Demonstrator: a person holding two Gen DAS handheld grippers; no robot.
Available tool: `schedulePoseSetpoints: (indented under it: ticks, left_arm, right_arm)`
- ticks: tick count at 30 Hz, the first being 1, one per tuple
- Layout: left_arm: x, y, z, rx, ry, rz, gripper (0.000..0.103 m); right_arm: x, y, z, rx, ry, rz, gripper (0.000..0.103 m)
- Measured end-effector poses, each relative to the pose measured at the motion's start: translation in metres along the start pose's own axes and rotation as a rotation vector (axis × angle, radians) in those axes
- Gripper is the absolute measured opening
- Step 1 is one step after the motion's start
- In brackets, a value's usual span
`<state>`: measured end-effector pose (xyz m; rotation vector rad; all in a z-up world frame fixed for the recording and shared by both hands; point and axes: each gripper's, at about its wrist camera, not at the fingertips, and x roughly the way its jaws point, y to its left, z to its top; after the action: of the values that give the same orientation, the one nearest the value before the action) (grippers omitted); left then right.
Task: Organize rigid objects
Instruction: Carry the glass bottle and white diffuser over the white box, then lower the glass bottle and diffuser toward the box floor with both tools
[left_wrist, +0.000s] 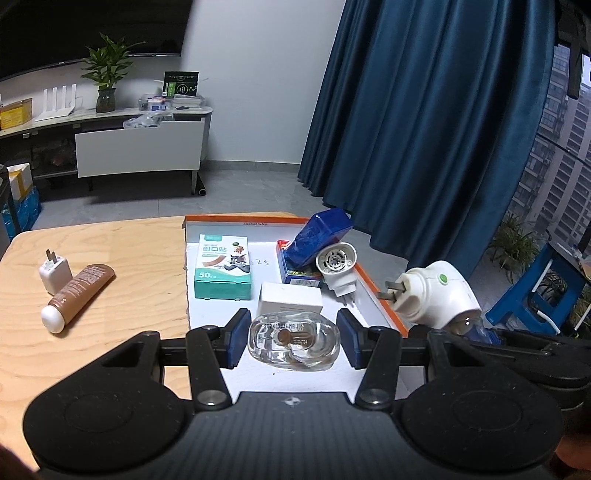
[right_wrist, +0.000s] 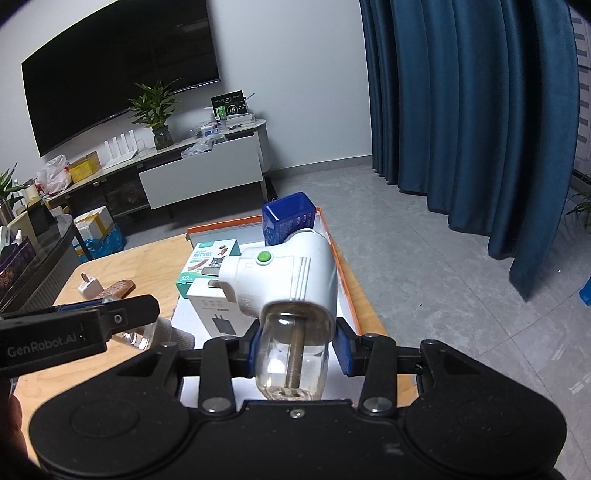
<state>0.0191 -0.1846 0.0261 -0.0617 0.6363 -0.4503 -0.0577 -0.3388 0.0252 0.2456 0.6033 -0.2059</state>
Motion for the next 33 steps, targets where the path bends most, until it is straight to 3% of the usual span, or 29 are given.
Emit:
schedulePoseSetpoints:
  ticks: [33]
  left_arm:
    - [0.016,-0.01,0.005,0.001,0.031,0.009,0.052]
  right_arm:
    - [0.013,-0.006,0.004,0.001,0.009,0.004,0.048]
